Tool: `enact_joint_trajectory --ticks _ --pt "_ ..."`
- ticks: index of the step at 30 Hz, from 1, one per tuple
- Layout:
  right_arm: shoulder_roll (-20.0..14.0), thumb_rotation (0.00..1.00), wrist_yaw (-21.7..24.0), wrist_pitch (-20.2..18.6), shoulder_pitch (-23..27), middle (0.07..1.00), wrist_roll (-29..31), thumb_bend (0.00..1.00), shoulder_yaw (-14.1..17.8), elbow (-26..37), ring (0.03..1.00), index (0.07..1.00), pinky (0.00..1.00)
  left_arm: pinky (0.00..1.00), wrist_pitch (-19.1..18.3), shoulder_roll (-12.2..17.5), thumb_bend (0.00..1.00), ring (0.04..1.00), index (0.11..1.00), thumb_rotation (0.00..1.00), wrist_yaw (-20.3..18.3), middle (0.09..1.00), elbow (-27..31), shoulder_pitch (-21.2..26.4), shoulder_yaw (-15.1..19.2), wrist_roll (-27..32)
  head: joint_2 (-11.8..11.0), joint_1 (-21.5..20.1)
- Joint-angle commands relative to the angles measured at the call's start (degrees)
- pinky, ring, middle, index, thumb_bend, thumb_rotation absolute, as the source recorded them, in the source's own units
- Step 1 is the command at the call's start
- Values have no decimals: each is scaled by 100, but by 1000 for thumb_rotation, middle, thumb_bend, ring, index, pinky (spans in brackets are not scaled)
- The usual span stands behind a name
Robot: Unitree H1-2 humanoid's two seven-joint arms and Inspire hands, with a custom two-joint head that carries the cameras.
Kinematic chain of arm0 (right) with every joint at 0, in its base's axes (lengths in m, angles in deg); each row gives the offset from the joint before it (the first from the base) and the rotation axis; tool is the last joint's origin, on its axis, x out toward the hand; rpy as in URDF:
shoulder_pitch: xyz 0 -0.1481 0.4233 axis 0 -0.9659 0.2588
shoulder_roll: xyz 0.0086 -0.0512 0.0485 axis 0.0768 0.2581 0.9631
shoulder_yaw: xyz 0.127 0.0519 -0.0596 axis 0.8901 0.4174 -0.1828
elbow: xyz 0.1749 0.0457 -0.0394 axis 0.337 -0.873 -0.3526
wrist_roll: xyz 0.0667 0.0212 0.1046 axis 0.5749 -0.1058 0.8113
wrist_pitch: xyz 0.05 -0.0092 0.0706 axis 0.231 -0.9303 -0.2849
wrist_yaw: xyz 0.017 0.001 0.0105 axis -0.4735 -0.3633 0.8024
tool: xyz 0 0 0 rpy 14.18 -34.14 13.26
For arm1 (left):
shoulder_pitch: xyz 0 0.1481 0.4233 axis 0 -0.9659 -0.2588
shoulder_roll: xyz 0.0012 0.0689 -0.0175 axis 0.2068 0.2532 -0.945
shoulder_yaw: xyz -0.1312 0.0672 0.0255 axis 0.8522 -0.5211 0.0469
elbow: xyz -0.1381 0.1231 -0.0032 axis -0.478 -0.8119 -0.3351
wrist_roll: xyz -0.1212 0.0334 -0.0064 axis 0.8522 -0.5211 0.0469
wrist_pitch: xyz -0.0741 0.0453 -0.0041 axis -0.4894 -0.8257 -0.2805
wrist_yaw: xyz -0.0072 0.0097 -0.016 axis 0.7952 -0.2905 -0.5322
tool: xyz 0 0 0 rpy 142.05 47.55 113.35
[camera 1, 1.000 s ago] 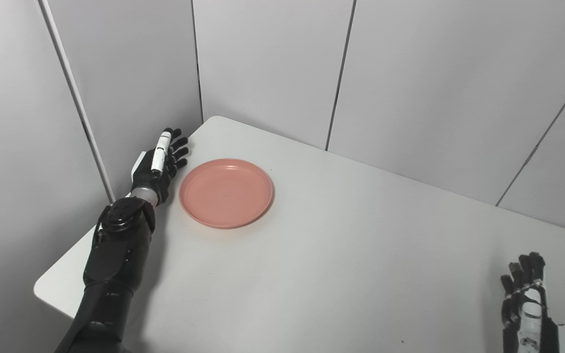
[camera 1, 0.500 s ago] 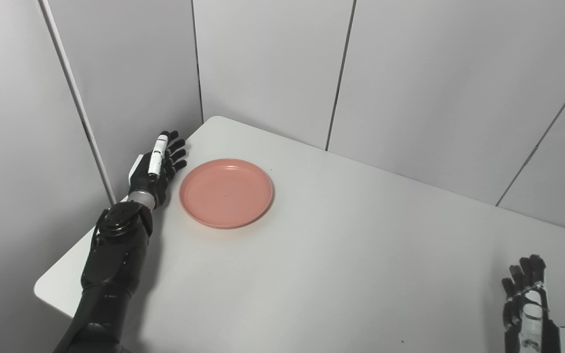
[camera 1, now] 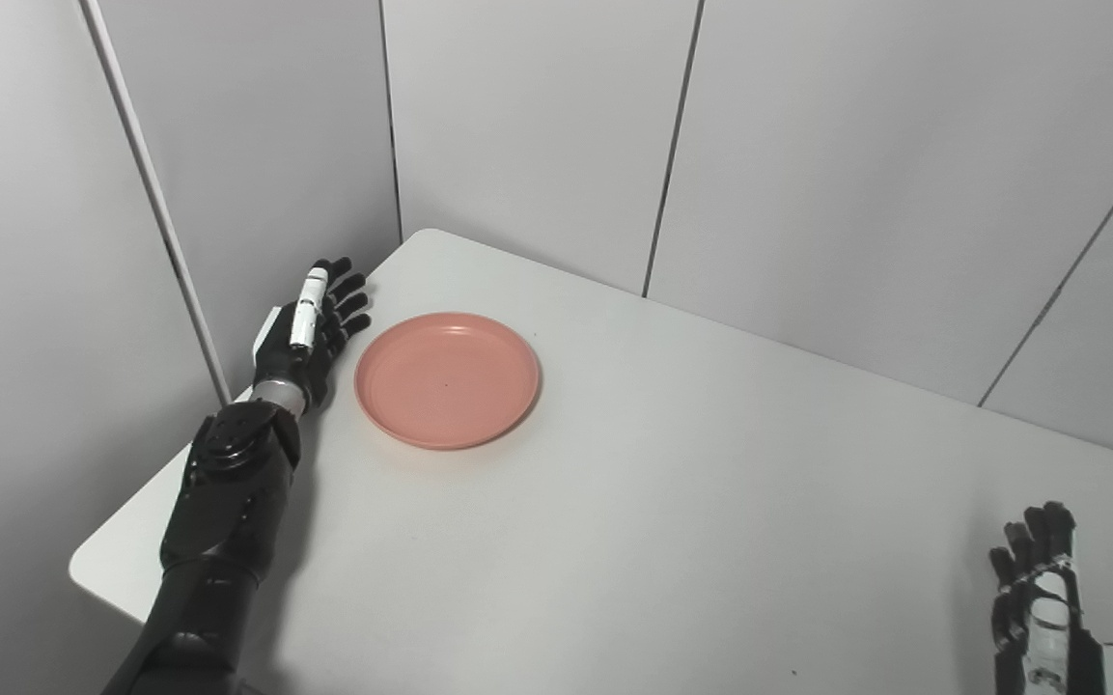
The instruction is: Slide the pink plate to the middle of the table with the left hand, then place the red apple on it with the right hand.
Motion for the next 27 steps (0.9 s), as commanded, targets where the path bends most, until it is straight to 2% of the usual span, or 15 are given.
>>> enact_joint_trajectory --ticks 1,10,20,24,27 --pt "-107 1000 76 -63 -235 1000 -10 104 65 -136 1000 1000 1000 897 37 73 308 897 870 1000 -51 889 -123 187 -70 -6 6 -6" --pt "-118 1000 100 -77 -239 1000 47 114 69 -129 1000 1000 1000 909 44 -98 320 901 879 1000 -1 896 -225 211 -174 63 21 -21" --pt "-115 1000 78 -122 -246 1000 -28 118 57 -103 1000 1000 1000 909 43 -177 345 894 872 1000 -140 888 -335 273 -268 219 28 -34" --pt "-107 1000 90 -45 -244 1000 -9 118 63 -142 1000 1000 1000 895 181 -215 349 889 858 1000 -245 881 -413 297 -308 270 37 -42" --pt "-127 1000 105 -124 -246 1000 -7 129 57 -128 1000 1000 1000 894 205 -239 351 893 862 1000 -316 886 -389 286 -362 243 43 -59"
